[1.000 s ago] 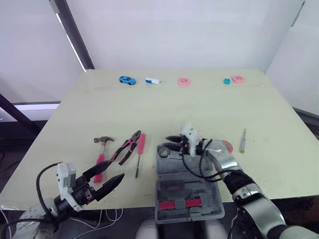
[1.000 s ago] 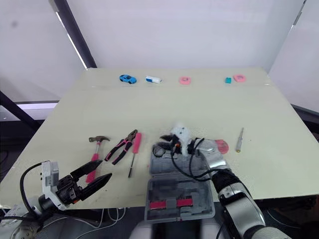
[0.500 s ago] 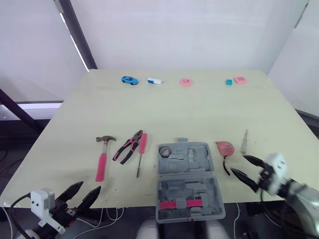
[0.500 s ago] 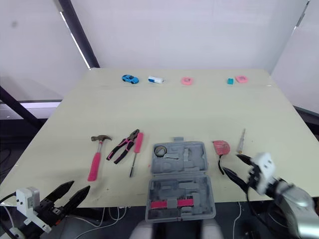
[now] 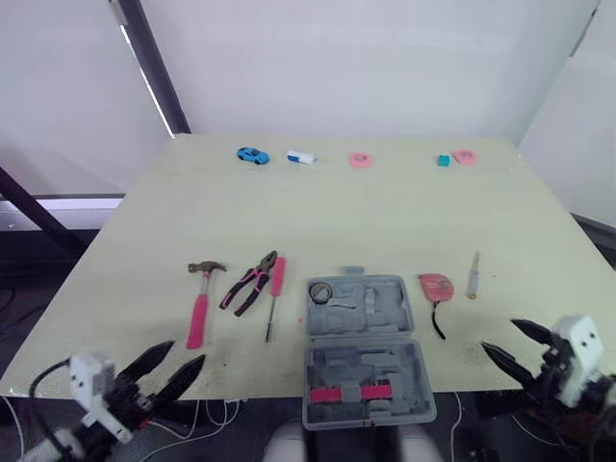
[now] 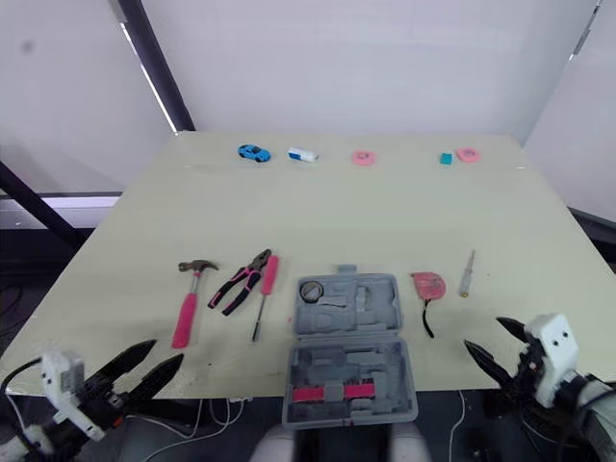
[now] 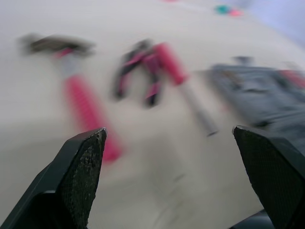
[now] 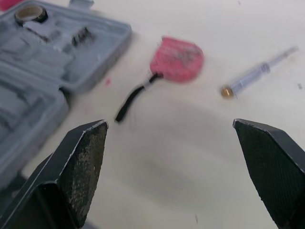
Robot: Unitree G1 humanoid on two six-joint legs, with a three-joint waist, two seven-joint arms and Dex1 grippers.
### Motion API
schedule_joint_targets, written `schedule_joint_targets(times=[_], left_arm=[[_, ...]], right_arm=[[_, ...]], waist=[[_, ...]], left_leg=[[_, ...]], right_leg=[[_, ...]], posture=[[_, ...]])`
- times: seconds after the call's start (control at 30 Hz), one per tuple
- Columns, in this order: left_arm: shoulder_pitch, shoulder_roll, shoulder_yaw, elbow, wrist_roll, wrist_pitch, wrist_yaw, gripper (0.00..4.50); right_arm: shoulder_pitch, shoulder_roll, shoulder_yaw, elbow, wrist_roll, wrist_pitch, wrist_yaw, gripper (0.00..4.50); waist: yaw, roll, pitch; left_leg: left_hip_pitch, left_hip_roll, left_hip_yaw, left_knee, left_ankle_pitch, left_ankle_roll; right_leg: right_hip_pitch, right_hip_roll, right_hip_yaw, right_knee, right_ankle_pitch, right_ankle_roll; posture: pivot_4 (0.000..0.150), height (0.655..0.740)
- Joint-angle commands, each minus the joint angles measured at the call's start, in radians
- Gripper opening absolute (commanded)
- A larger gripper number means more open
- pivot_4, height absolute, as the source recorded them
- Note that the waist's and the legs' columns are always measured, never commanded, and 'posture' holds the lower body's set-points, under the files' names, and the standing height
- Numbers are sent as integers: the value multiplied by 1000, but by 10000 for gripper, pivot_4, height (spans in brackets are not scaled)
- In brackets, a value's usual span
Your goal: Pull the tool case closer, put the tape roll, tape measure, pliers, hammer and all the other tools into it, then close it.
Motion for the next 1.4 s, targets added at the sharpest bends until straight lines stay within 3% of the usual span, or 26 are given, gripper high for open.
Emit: schedule_joint_targets(times=[0.03, 0.1, 0.3, 0.73, 0.9, 1.0, 1.07, 1.1, 1.13, 1.2, 1.4], left_arm=[[-48, 81, -38, -102, -58, 43, -100, 45000], [-82, 124, -67, -114, -57, 46, -153, 45000], [-189, 203, -135, -148, -65, 83, -225, 45000], [-270, 235, -181, -157, -55, 96, -257, 45000], [-257, 228, -179, -171, -53, 93, -247, 45000], [-246, 222, -181, -178, -49, 87, -242, 45000], [-240, 218, -184, -182, -45, 82, -239, 45000], [-237, 216, -186, -184, -44, 80, -237, 45000], [-234, 215, -187, -186, -43, 79, -236, 45000], [-232, 212, -190, -189, -46, 79, -237, 45000], [-241, 188, -200, -193, -59, 72, -247, 45000]], right_arm=[[-64, 30, 97, -100, -21, 160, -138, 44218], [-107, 44, 151, -130, -117, 277, -278, 44218], [-255, 168, 205, -116, -109, 498, -450, 44218], [-384, 347, 273, 6, -206, 560, -661, 44218], [-391, 372, 293, 64, -249, 514, -687, 30712], [-388, 358, 303, 64, -256, 497, -666, 16351], [-380, 346, 312, 65, -255, 482, -642, 9426], [-372, 337, 316, 67, -255, 470, -627, 9426], [-367, 331, 319, 69, -255, 460, -616, 2664], [-339, 298, 318, 68, -257, 435, -581, 637], [-207, 195, 301, 7, -232, 360, -466, 637]], waist=[[0, 0, 0], [0, 2, 0], [0, 1, 0], [-4, 1, 1], [-7, 0, 0], [-6, 0, 0], [-6, 0, 0], [-6, 0, 0], [-6, 0, 0], [-3, 0, 0], [1, 0, 0]], left_leg=[[0, 0, 0, 0, 0, 0], [-1, 0, 0, 0, 2, 4], [-2, -2, 1, 0, 2, 4], [-2, -2, 2, -1, 3, 4], [-2, -2, 1, -1, 3, 4], [-2, -2, 1, -1, 3, 4], [-2, -2, 1, -1, 3, 4], [-2, -2, 1, -1, 3, 4], [-2, -2, 1, -1, 3, 4], [-2, -2, 1, -1, 3, 4], [-2, -2, 1, -1, 3, 4]], right_leg=[[0, 0, 0, 0, 0, -1], [-1, 1, 0, 0, 2, -4], [-1, 1, 0, 0, 3, -4], [-1, 2, 0, 0, 3, -4], [0, 3, 0, 0, 2, -4], [0, 3, 0, 0, 2, -4], [0, 3, 0, 0, 3, -4], [0, 3, 0, 0, 3, -4], [0, 3, 0, 0, 2, -4], [0, 3, 0, 0, 2, -4], [1, 3, 0, 0, 2, -4]], posture=[[1500, 7400], [1500, 7400], [1500, 7400], [1500, 7400], [1500, 7400], [1500, 7400], [1500, 7400], [1500, 7400], [1500, 7400], [1500, 7400], [1500, 7400]])
